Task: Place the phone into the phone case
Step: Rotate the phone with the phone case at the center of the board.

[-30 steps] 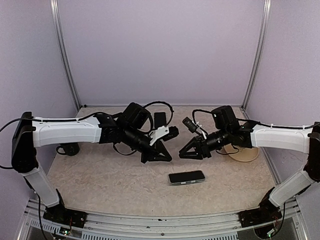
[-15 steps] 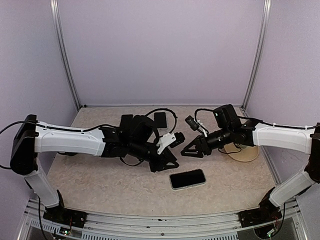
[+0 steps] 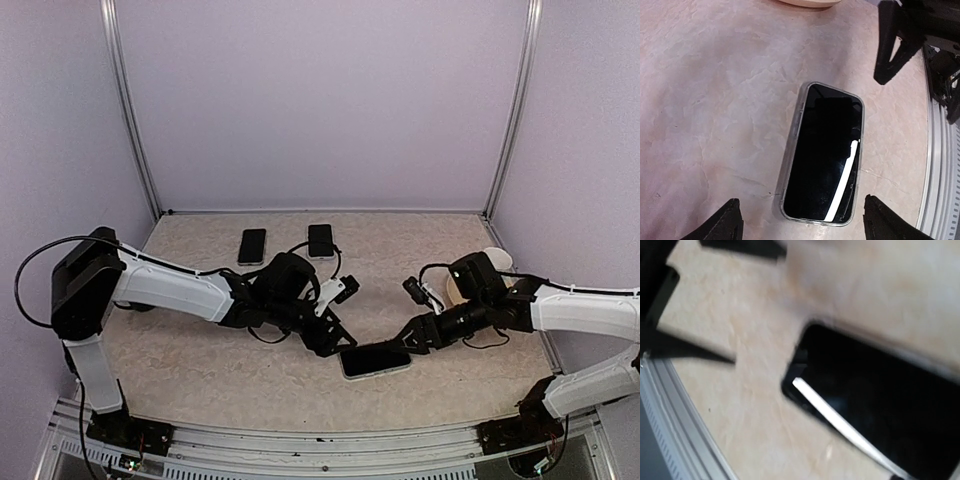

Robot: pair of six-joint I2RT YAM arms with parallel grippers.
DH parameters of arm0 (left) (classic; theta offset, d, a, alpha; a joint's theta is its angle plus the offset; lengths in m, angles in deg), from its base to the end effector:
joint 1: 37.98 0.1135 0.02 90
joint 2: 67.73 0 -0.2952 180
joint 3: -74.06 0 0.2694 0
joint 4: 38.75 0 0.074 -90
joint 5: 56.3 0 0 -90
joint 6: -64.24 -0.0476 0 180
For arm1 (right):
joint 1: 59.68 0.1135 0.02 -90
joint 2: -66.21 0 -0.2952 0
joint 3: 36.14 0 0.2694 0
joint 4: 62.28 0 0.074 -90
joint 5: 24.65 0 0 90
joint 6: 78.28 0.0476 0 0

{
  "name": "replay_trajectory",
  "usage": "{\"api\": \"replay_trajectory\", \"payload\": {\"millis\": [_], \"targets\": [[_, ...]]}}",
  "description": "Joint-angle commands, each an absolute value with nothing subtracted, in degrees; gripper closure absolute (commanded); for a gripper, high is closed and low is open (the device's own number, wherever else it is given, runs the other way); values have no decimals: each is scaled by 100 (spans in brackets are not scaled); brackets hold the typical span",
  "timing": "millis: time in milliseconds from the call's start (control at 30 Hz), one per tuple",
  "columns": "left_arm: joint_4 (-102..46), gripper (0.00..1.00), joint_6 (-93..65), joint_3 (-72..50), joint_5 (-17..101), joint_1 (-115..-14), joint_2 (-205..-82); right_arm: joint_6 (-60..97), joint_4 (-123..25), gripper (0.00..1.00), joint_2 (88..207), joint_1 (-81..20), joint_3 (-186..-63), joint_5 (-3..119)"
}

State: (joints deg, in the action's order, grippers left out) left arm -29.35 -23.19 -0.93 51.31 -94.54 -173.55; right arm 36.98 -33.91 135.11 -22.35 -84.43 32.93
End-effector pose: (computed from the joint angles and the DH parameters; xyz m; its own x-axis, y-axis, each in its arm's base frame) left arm 0.2211 -0.3609 0.1824 -0.3969 0.5235 -0.7539 0.9058 0.3563 -0.2294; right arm 0.1760 0.1663 0.2079 -0.8804 -0.2184 -0.4210 -0.4600 0.6093 0.6459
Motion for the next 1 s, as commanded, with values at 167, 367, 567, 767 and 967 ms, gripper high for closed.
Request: {"api": "replay_trajectory", "payload": {"millis": [167, 367, 567, 767, 967], "targets": [[-3309, 13, -2076, -552, 5174, -9354, -17934, 5051, -3652, 20, 12820, -2122, -7482, 3255], [-3344, 13, -2031, -564, 5232, -9268, -18155, 5470, -3978, 17, 12888, -2038, -7151, 3336], [-3359, 12, -2057, -479, 5434, -9256, -18250, 5699, -4589, 15, 13351, -1897, -7147, 3339], [-3363, 10, -2107, -310, 5705, -9264, -18230, 5786, -4926, 15, 13893, -1867, -7233, 3392], [-3353, 9, -2113, -110, 5887, -9294, -18233, 5715, -5105, 14, 14410, -1857, -7538, 3579]]}}
